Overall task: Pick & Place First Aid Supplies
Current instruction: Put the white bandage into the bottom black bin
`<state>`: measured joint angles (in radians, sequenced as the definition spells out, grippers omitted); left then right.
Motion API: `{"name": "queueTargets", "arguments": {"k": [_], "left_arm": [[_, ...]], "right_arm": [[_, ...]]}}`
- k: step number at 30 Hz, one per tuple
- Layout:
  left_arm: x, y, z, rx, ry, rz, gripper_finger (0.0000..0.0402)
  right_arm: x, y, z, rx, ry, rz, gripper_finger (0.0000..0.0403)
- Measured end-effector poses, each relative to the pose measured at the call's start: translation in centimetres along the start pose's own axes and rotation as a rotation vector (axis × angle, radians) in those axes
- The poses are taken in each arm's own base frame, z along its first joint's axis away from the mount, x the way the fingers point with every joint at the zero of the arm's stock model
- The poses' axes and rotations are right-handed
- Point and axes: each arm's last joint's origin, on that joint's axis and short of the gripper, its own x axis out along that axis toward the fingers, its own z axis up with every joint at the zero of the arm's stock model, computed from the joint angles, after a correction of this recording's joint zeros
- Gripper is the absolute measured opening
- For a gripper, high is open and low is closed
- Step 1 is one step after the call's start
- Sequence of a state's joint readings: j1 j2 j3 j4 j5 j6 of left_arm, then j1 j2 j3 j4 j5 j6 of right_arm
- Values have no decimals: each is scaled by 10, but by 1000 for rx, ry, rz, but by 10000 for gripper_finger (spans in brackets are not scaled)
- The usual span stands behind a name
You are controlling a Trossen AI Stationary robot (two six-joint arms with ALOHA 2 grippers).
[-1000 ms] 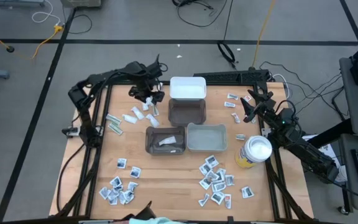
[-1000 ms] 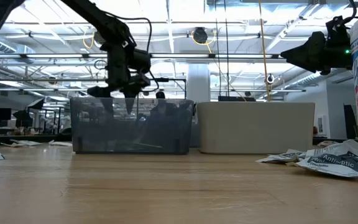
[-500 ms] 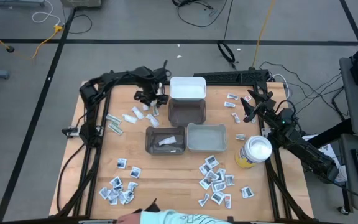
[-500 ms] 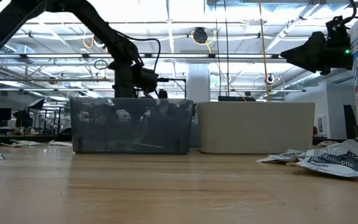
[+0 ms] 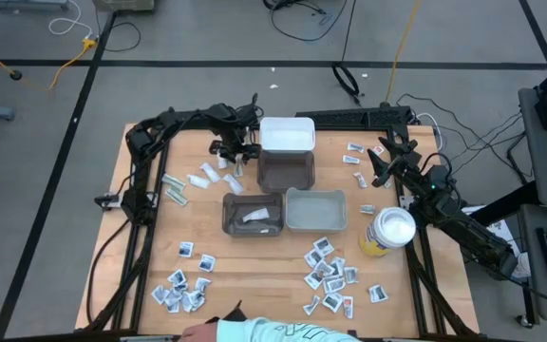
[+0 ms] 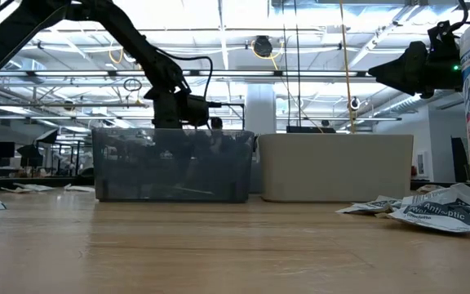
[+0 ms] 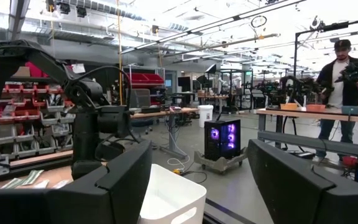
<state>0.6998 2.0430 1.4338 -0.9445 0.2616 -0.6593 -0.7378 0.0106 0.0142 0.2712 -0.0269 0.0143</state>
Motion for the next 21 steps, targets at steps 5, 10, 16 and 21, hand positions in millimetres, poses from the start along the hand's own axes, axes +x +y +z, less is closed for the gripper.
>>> {"name": "queueTargets", "arguments": {"k": [5, 10, 16, 21], "left_arm": [[9, 6, -5, -17, 21, 13, 156], [11, 7, -8, -7, 25, 23, 95], [0, 9, -7, 0, -16, -9, 15], [-3, 10, -5, 9, -22, -21, 10]], "right_arm": [[0, 0, 0, 0, 0, 0, 263], [0, 0, 0, 0, 0, 0, 263], [0, 0, 0, 0, 0, 0, 263], [0, 0, 0, 0, 0, 0, 263]]}}
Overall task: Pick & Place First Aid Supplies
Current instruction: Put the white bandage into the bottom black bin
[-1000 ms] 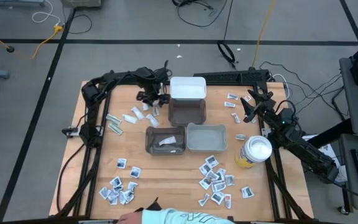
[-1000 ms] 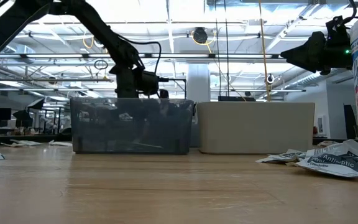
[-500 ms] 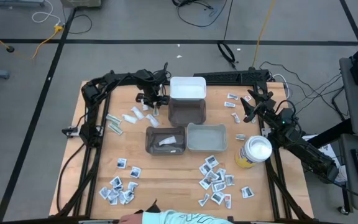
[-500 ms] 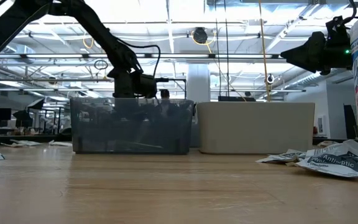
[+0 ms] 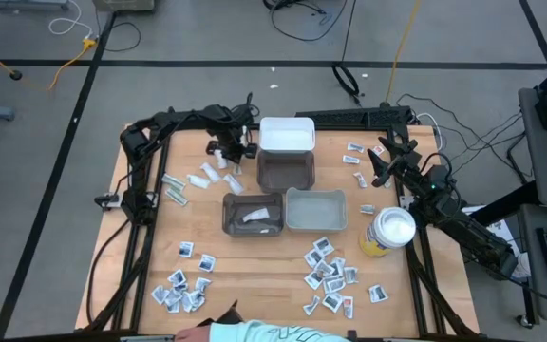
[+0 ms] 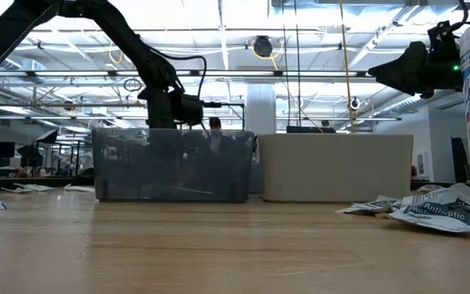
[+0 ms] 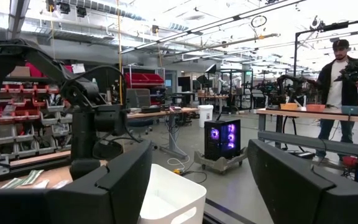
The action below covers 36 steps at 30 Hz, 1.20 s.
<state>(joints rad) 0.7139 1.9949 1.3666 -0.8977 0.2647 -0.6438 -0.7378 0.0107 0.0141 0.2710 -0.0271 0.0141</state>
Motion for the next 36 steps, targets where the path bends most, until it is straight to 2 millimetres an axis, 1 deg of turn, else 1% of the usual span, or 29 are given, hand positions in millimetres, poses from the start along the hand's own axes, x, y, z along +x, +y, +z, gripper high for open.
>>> {"name": "queueTargets", "arguments": {"k": [2, 4, 8, 10, 15, 19, 22, 25, 30, 33, 36], "left_arm": [[-1, 0, 0, 15, 9, -11, 6], [-6, 0, -3, 22, 18, -19, 5], [-24, 0, -9, 62, -8, -33, 4], [-33, 0, -14, 112, -17, -38, 4], [-62, 1, -28, 302, 11, -13, 3], [-80, -3, -38, 490, 53, 91, 2], [-90, -6, -45, 681, 97, 186, 2], [-93, -12, -52, 899, 121, 248, 1], [-91, -25, -67, 1208, 181, 315, 1], [-86, -36, -79, 1314, 195, 348, 1], [-84, -51, -94, 1381, 188, 386, 1]], "right_arm": [[0, 0, 0, 0, -1, 0, 263], [0, 0, 0, 0, 0, 0, 263], [0, 0, 0, 0, 0, 0, 263], [0, 0, 0, 0, 0, 0, 263], [0, 0, 0, 0, 0, 0, 263], [0, 0, 0, 0, 0, 0, 263], [0, 0, 0, 0, 0, 0, 263], [0, 0, 0, 0, 0, 0, 263], [0, 0, 0, 0, 0, 0, 263], [0, 0, 0, 0, 0, 0, 263], [0, 0, 0, 0, 0, 0, 263]]}}
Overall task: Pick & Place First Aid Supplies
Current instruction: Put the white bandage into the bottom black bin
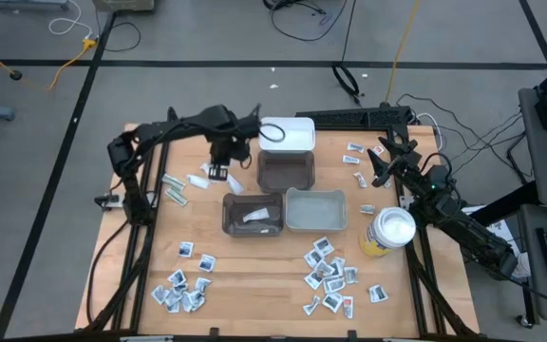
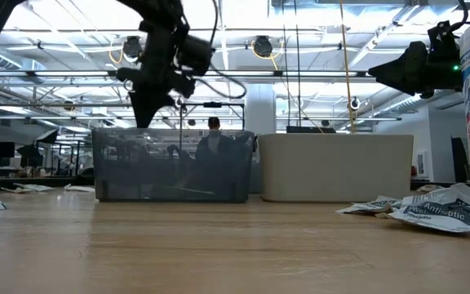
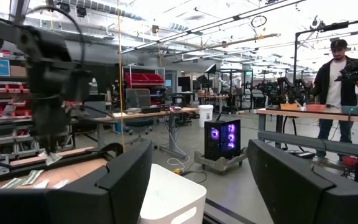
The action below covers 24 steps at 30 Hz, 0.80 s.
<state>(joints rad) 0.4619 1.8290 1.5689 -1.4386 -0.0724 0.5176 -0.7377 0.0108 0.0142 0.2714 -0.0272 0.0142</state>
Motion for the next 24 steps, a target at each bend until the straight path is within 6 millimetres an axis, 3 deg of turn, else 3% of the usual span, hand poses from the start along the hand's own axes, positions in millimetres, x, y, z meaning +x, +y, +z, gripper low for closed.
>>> {"name": "queueTargets", "arguments": {"k": [11, 18, 24], "left_arm": [[-33, -74, 37, 111, -115, 40, 0], [-35, -119, 47, 157, -135, 27, 0], [-24, -135, 67, 162, -188, 36, 0]], "right_arm": [[0, 0, 0, 0, 0, 0, 263], [0, 0, 0, 0, 0, 0, 263], [0, 0, 0, 0, 0, 0, 263]]}}
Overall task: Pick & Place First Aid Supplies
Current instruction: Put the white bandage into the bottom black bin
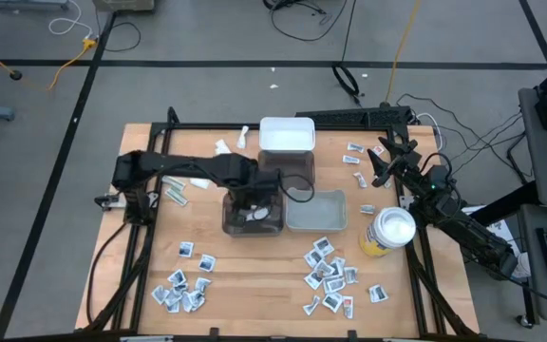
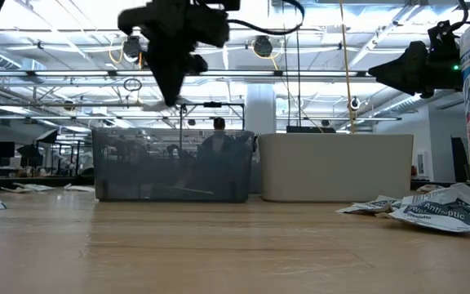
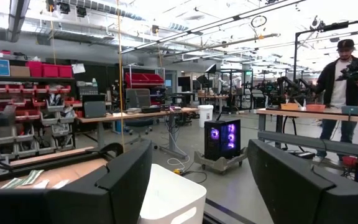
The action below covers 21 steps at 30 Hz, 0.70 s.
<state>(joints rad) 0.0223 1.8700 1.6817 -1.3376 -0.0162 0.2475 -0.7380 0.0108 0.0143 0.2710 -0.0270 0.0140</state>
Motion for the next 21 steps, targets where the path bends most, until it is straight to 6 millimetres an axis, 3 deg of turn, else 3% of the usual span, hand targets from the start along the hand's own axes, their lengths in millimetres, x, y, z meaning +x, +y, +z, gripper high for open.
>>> {"name": "queueTargets", "arguments": {"k": [13, 21], "left_arm": [[62, -7, 32, 11, 77, -50, 1], [63, -3, 35, -65, 53, 1, 44]], "right_arm": [[0, 0, 0, 0, 1, 0, 263], [0, 0, 0, 0, 0, 1, 263]]}}
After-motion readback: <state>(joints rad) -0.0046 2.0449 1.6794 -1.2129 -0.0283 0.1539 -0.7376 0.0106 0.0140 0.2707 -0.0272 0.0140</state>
